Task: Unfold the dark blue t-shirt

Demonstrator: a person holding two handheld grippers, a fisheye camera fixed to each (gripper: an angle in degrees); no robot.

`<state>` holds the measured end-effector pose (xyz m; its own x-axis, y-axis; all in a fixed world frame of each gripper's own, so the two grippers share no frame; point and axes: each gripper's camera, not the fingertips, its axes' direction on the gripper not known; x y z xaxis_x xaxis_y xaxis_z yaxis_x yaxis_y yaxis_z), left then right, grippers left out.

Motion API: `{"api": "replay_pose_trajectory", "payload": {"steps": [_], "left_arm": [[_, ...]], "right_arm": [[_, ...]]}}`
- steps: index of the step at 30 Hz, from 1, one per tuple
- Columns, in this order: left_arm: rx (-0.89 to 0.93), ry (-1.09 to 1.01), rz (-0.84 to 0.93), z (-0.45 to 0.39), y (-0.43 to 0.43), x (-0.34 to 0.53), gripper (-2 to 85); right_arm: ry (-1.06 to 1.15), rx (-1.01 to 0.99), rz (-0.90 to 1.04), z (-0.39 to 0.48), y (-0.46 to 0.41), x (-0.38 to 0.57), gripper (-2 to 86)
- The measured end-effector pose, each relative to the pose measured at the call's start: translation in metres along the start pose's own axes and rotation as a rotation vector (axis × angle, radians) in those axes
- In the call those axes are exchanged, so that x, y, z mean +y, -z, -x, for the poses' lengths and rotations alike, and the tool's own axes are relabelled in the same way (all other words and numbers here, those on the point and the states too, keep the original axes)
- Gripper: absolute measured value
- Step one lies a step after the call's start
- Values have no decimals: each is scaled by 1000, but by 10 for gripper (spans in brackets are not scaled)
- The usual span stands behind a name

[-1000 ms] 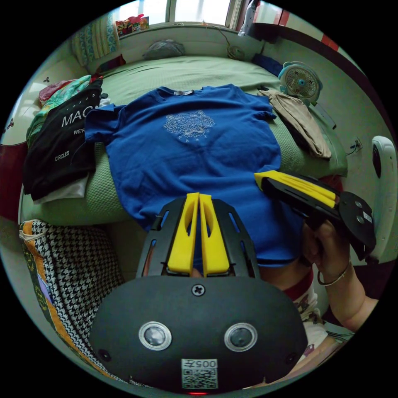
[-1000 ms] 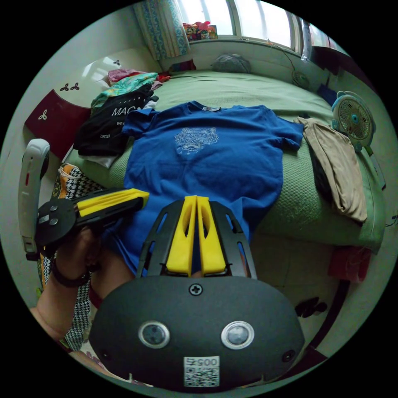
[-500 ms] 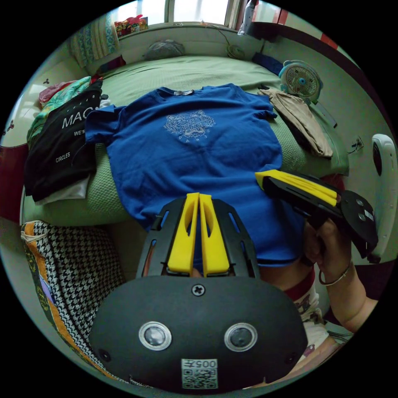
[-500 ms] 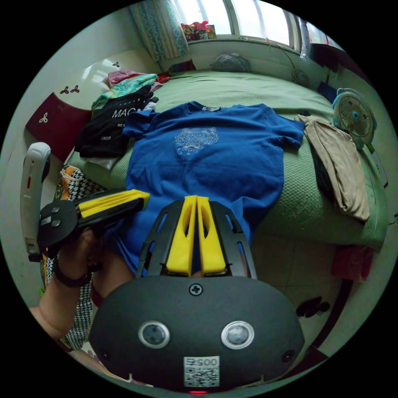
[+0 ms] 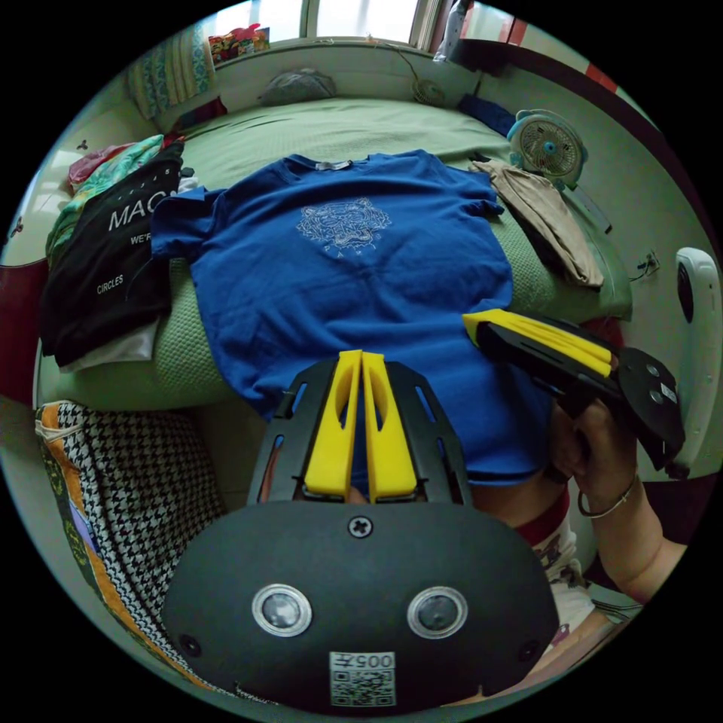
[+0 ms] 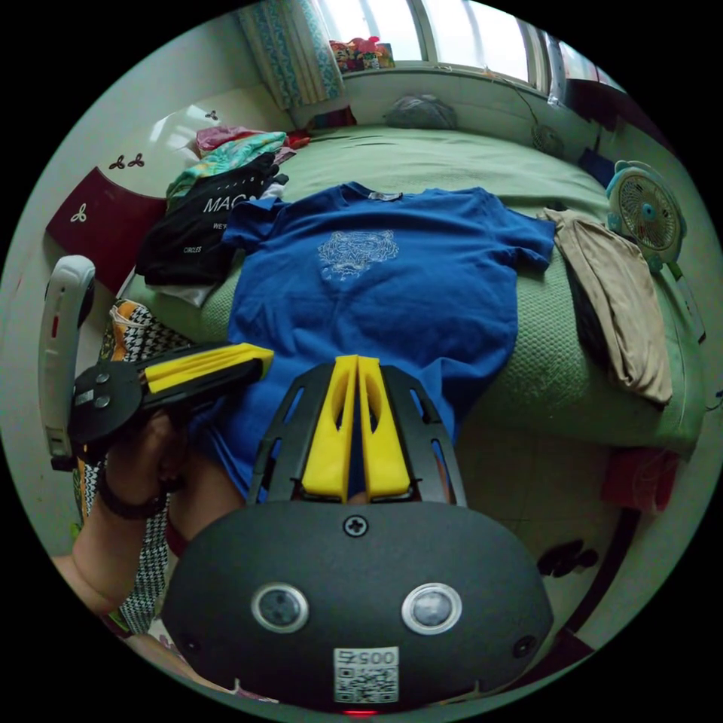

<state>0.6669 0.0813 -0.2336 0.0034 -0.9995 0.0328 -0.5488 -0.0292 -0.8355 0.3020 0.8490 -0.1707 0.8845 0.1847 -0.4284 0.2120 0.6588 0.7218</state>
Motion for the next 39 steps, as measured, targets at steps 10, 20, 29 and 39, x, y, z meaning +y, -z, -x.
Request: {"api": "replay_pose_trajectory", "payload": {"steps": [10, 20, 29, 39], "left_arm": [[20, 8, 16, -1, -3, -11, -6], [-52, -33, 52, -16, -10, -29, -7], [-28, -27, 47, -19, -14, -42, -6], [-79, -34, 10, -32, -15, -55, -6]], "right_arm": [[4, 7, -1, 0, 5, 2, -13], [17, 37, -3, 2, 10, 4, -12], [25, 71, -11, 0, 18, 6, -11], [17, 61, -22, -11, 31, 8, -12]]}}
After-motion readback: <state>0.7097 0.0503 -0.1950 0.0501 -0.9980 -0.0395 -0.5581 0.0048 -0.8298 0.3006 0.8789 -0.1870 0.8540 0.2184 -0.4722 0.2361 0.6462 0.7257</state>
